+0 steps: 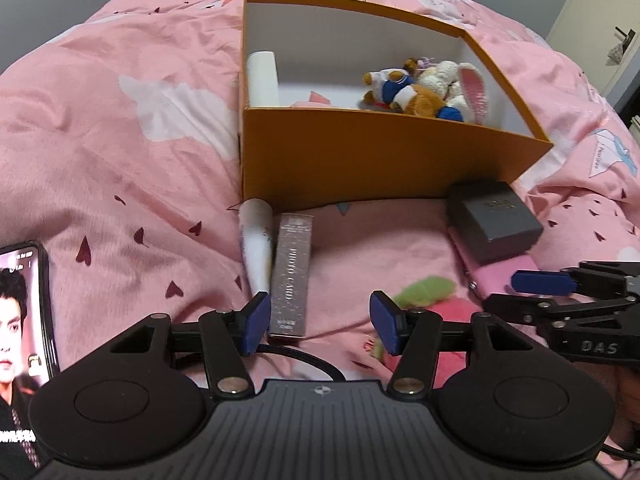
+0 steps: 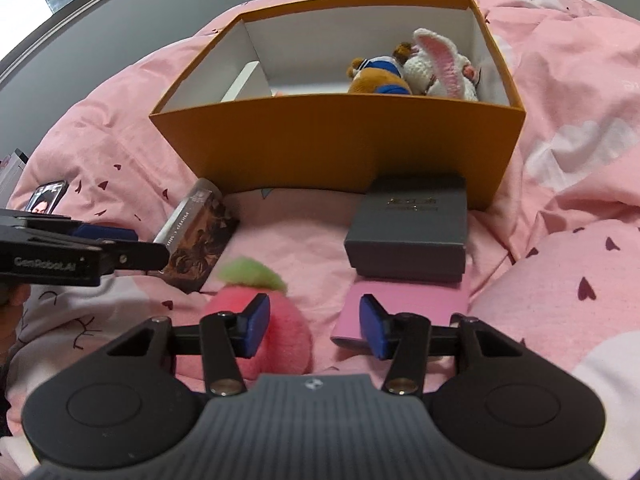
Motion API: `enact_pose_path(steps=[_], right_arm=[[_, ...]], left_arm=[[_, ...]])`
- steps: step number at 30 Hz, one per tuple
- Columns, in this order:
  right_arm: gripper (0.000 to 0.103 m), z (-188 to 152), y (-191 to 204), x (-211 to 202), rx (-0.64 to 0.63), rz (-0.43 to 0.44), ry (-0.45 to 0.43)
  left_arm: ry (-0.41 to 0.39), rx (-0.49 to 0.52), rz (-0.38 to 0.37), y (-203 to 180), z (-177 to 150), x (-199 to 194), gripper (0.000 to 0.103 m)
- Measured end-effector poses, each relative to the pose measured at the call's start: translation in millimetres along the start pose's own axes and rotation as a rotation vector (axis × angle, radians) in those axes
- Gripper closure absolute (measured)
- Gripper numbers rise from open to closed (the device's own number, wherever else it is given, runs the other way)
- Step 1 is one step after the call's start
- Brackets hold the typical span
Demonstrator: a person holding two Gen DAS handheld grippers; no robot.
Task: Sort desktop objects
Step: 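Grasp the black gift box with the left gripper while the right grasps the pink ring-clip case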
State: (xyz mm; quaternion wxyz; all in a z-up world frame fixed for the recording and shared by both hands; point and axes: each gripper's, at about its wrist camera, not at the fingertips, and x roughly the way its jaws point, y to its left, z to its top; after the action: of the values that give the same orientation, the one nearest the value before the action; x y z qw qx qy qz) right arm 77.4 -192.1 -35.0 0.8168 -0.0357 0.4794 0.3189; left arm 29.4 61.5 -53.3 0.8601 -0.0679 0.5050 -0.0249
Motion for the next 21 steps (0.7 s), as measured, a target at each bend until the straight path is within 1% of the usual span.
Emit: enact_pose_path(steps=[1, 4, 8, 11, 16, 21], right_arm=[[0.049, 0, -1, 0, 0.006, 0.001, 0.0], [0.05, 0, -7, 1, 0.017, 0.006, -0.002], [0.05, 0, -18, -1, 0.073, -0.032, -0.018], [0.049, 1, -29, -5, 0.103, -0.072, -0.048], [0.049, 1, -43, -6, 0.132, -0.103, -0.043], [0.049, -3, -48, -9, 0.135, -0.098, -0.039]], left_arm=[[-0.002, -0.001, -0.002, 1, 0, 1, 0.045], [0.001, -0.014, -0.01, 4, 0, 5, 0.045], [-0.027, -0.006, -0.009, 3, 0, 3, 0.047], [-0.053, 0.024, -0.062, -4, 1, -5, 0.047], [-0.034, 0.045, -0.152, -23, 5, -3, 0.047], [-0.031, 0.081, -0.185, -46, 10, 2, 0.046]])
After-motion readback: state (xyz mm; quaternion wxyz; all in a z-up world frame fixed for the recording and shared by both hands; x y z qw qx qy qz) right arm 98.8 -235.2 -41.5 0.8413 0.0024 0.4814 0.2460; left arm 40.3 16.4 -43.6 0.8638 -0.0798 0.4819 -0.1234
